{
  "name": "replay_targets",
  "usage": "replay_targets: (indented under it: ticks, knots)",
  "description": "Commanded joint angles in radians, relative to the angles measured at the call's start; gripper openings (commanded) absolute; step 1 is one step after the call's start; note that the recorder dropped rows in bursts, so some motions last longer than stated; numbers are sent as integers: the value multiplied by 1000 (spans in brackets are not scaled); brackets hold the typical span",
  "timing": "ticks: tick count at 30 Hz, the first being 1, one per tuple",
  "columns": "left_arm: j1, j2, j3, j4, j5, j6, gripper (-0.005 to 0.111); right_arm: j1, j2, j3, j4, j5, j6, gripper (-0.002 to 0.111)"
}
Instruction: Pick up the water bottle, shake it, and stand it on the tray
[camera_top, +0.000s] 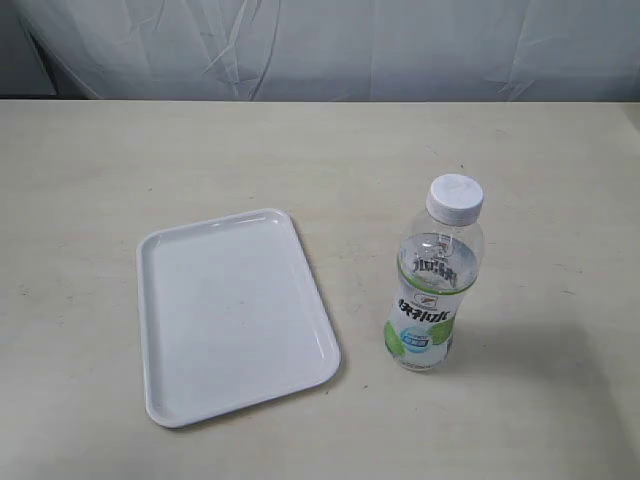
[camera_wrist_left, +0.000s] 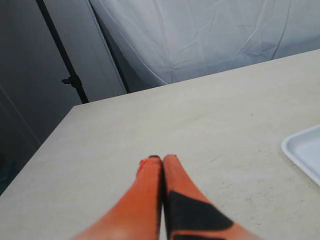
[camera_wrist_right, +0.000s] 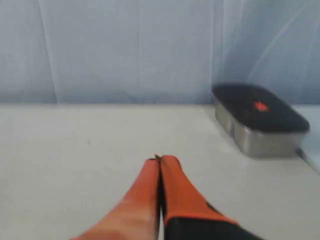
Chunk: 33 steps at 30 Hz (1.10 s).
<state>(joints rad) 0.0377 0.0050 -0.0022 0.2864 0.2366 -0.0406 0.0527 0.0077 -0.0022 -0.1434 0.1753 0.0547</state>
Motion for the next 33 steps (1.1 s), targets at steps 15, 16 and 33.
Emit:
replay_targets:
  ticks: [15,16,33]
  knots:
    - [0,-5,2,2,3,-5,0,-2,-8,2,-215,-507,1091,0]
    - [0,-5,2,2,3,-5,0,-2,-8,-2,-245,-528,1098,0]
    - [0,-5,2,2,3,-5,0,68,927,-545,-1369,-1124,1174,52]
